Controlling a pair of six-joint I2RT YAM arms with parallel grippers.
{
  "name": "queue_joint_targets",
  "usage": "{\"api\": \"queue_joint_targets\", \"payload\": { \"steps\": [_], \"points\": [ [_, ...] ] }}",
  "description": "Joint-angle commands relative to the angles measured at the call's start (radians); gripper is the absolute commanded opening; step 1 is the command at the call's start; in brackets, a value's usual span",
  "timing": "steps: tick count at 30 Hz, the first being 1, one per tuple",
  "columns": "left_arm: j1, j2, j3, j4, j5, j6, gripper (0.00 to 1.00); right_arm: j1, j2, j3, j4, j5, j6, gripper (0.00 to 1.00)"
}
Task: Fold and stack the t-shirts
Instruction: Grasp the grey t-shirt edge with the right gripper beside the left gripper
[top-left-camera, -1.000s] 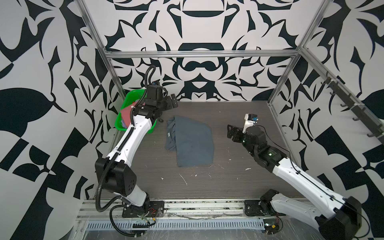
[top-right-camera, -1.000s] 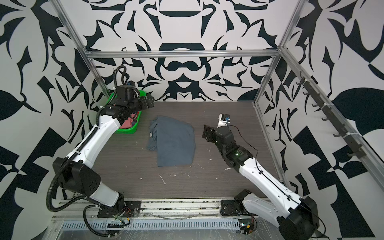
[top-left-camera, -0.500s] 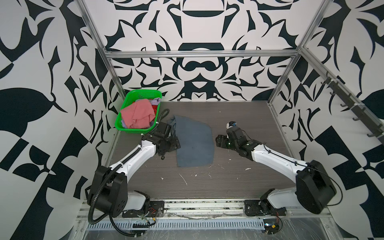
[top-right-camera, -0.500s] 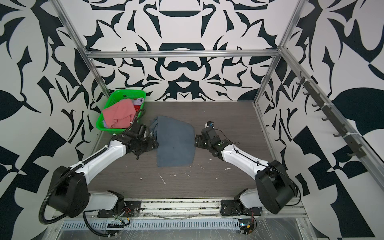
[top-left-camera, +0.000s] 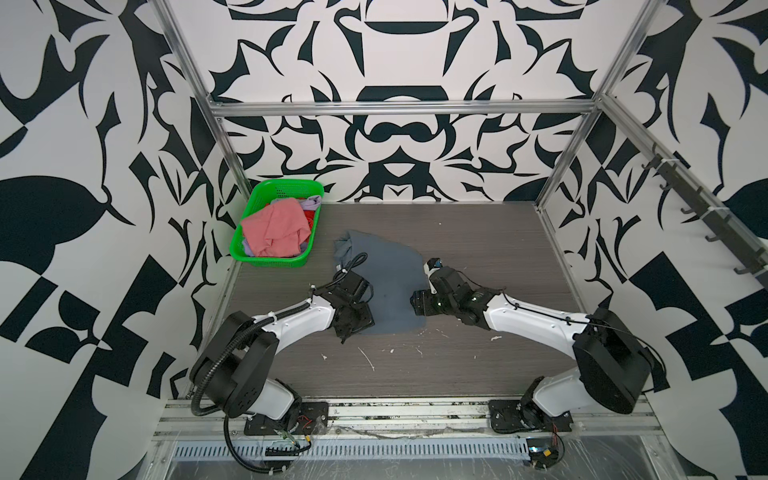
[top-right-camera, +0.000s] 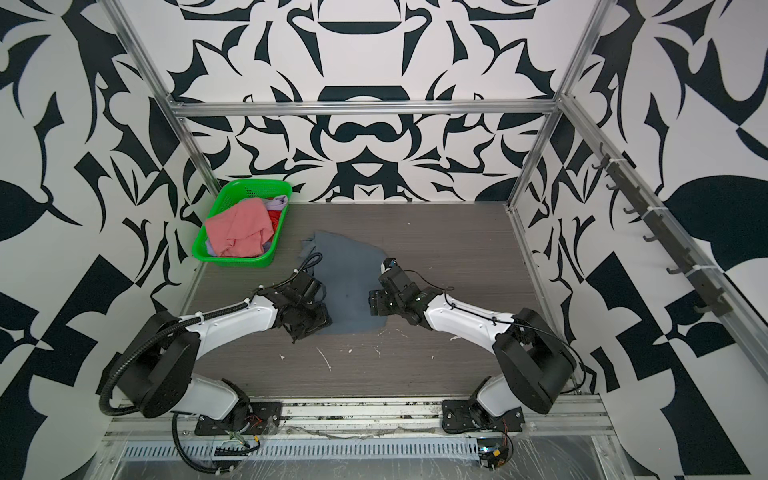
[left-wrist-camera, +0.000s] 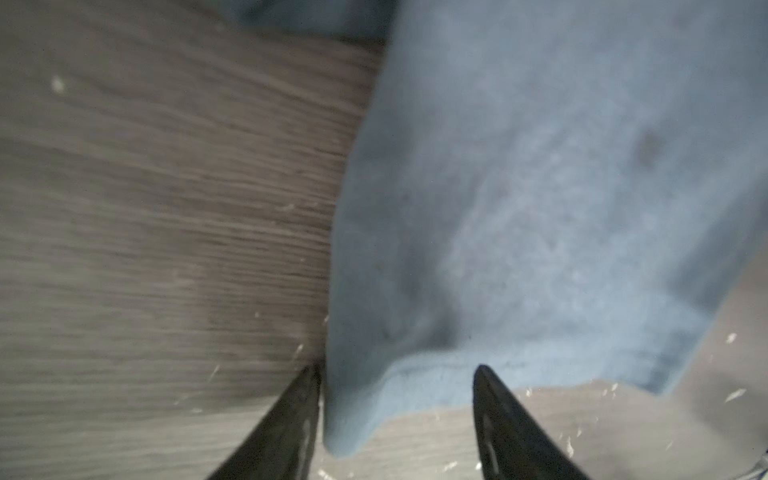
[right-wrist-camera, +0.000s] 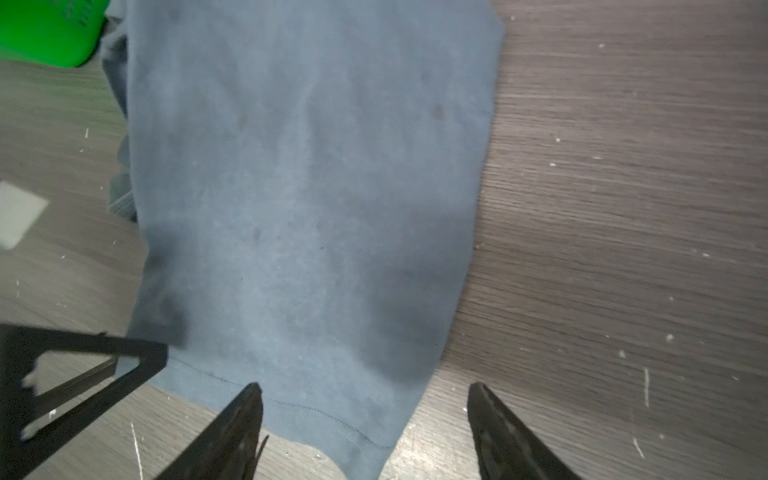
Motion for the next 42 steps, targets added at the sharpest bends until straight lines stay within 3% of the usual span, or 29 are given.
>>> {"api": "queue_joint_targets", "payload": {
  "steps": [1, 5, 10, 15, 21, 26, 29, 30, 31, 34, 36, 39, 42],
  "points": [
    [-0.002, 0.022, -0.01, 0.021, -0.02, -0.03, 0.44, 0.038, -0.012, 0.012, 0.042, 0.022, -0.046, 0.79],
    [-0.002, -0.007, 0.026, 0.019, -0.011, -0.007, 0.27, 0.063, -0.01, -0.014, 0.056, 0.023, -0.066, 0.77],
    [-0.002, -0.091, 0.131, -0.046, -0.002, 0.035, 0.19, 0.102, -0.018, 0.003, 0.06, 0.03, -0.134, 0.76],
    [0.0, -0.143, 0.225, -0.088, -0.017, 0.072, 0.16, 0.158, -0.029, 0.004, 0.073, 0.06, -0.2, 0.77],
    [0.001, -0.158, 0.28, -0.096, -0.013, 0.081, 0.12, 0.173, -0.025, -0.07, 0.132, 0.184, -0.222, 0.79],
    [0.002, -0.176, 0.306, -0.103, -0.019, 0.085, 0.1, 0.173, 0.056, -0.086, 0.219, 0.321, -0.255, 0.81],
    [0.005, -0.198, 0.324, -0.103, -0.029, 0.09, 0.1, 0.172, 0.122, -0.072, 0.294, 0.34, -0.263, 0.8],
    [0.008, -0.204, 0.33, -0.1, -0.029, 0.091, 0.1, 0.173, 0.146, -0.059, 0.303, 0.337, -0.265, 0.77],
    [0.013, -0.204, 0.336, -0.096, -0.03, 0.094, 0.09, 0.173, 0.167, -0.036, 0.3, 0.338, -0.265, 0.67],
    [0.026, -0.251, 0.371, -0.108, -0.064, 0.135, 0.05, 0.173, 0.2, 0.032, 0.266, 0.416, -0.262, 0.26],
    [0.037, -0.271, 0.405, -0.12, -0.122, 0.176, 0.02, 0.172, 0.173, 0.102, 0.183, 0.481, -0.272, 0.12],
    [0.081, -0.293, 0.5, -0.132, -0.162, 0.265, 0.0, 0.173, 0.072, 0.227, 0.075, 0.499, -0.313, 0.0],
    [0.124, -0.303, 0.648, -0.146, -0.205, 0.386, 0.0, 0.172, -0.024, 0.379, -0.007, 0.416, -0.382, 0.0]
  ]
}}
